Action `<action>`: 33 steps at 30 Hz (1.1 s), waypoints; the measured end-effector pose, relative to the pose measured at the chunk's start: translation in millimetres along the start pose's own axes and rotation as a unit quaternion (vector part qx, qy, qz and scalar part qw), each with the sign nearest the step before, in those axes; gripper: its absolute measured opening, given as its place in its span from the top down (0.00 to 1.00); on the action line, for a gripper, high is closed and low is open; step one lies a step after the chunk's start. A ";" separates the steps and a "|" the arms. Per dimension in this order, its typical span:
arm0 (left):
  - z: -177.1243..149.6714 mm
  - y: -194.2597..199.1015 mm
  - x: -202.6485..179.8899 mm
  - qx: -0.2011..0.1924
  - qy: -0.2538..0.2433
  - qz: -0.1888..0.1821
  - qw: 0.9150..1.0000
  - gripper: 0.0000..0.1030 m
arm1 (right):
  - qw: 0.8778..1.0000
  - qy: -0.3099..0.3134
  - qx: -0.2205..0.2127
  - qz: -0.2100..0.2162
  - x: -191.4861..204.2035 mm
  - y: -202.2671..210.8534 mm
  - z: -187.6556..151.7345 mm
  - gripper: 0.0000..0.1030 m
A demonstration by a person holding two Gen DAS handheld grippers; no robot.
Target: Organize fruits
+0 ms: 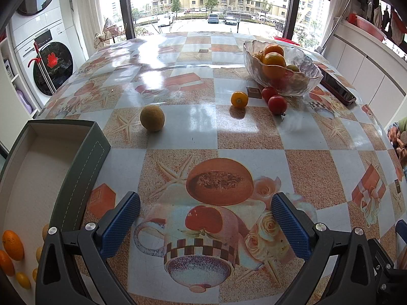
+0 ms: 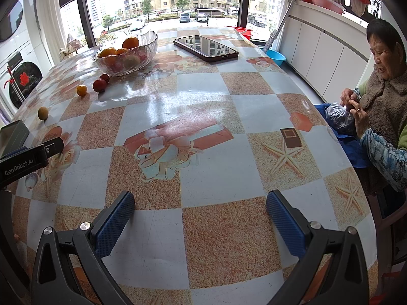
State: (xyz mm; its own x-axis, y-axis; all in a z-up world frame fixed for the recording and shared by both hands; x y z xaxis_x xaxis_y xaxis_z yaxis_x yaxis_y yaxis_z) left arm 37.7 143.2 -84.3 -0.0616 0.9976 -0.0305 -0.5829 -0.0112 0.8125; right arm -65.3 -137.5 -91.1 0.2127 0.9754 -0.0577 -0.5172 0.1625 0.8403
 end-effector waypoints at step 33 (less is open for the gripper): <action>53.9 49.6 12.0 -0.052 -0.037 -0.017 0.998 0.04 | 0.995 -0.007 0.040 0.092 37.2 -3.1 46.6 0.00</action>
State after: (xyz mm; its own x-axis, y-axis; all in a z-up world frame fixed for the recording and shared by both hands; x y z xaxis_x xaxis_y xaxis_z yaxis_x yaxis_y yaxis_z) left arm 51.8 158.3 -13.0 0.0167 0.9998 -0.0109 -0.6641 0.0192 0.7474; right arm -17.2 -108.7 -70.7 0.1327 0.9853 0.1076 -0.4813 -0.0308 0.8760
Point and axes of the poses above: each gripper's, at about its wrist camera, not at the fingertips, and y roughly against the way its jaws point, x to its left, z to its top, the point moved 10 cm from there along -y, roughly the way its jaws point, and after that the axes turned 1 degree about -z, right-handed, at the moved point
